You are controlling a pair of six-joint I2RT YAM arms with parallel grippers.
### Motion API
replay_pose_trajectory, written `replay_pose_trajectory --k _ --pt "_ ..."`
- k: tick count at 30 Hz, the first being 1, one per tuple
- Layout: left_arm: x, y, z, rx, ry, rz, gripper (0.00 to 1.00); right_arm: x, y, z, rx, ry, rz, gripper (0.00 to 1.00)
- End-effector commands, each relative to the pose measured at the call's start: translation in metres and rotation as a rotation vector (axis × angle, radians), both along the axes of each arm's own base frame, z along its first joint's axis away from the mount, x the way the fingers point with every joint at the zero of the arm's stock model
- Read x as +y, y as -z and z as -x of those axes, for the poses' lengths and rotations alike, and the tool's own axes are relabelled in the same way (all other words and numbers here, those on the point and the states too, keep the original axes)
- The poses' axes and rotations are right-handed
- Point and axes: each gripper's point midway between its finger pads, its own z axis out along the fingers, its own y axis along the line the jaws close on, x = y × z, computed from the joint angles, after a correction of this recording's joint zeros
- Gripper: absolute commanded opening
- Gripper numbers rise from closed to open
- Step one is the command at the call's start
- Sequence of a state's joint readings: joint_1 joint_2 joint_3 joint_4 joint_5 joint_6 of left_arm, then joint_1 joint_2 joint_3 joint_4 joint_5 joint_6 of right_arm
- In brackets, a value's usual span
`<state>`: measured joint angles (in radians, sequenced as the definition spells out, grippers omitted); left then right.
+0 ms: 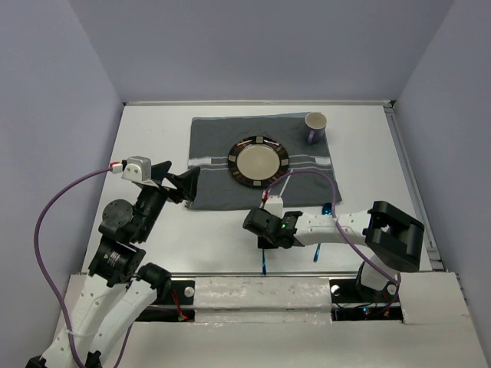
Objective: Set the dinner table for one person
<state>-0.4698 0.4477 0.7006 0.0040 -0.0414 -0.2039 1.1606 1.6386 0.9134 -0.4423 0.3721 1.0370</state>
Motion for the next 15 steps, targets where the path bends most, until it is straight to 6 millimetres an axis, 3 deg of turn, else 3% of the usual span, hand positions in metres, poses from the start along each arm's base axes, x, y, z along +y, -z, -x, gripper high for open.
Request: replay_pose_trajectory --k 1,3,7,10,14,15 --pt "-0.002 -0.013 0.002 -0.046 0.013 0.019 0.99 -0.021 0.000 -0.003 -0.045 0.018 0.083 0.00" --pt "-0.001 -0.013 0.001 -0.047 0.009 0.016 0.99 -0.018 -0.011 -0.009 -0.081 0.010 0.071 0.00" --pt "0.000 -0.014 0.003 -0.051 0.006 0.019 0.99 0.013 -0.053 -0.032 -0.195 -0.063 0.018 0.00" --pt "0.001 -0.015 0.003 -0.056 0.000 0.023 0.99 0.033 -0.071 -0.048 -0.264 -0.095 0.006 0.00" --pt "0.002 -0.016 0.004 -0.060 -0.001 0.025 0.99 0.071 -0.109 -0.085 -0.358 -0.151 -0.071 0.00" --pt "0.003 -0.017 0.005 -0.063 -0.003 0.026 0.99 0.073 -0.111 -0.098 -0.364 -0.142 -0.075 0.00"
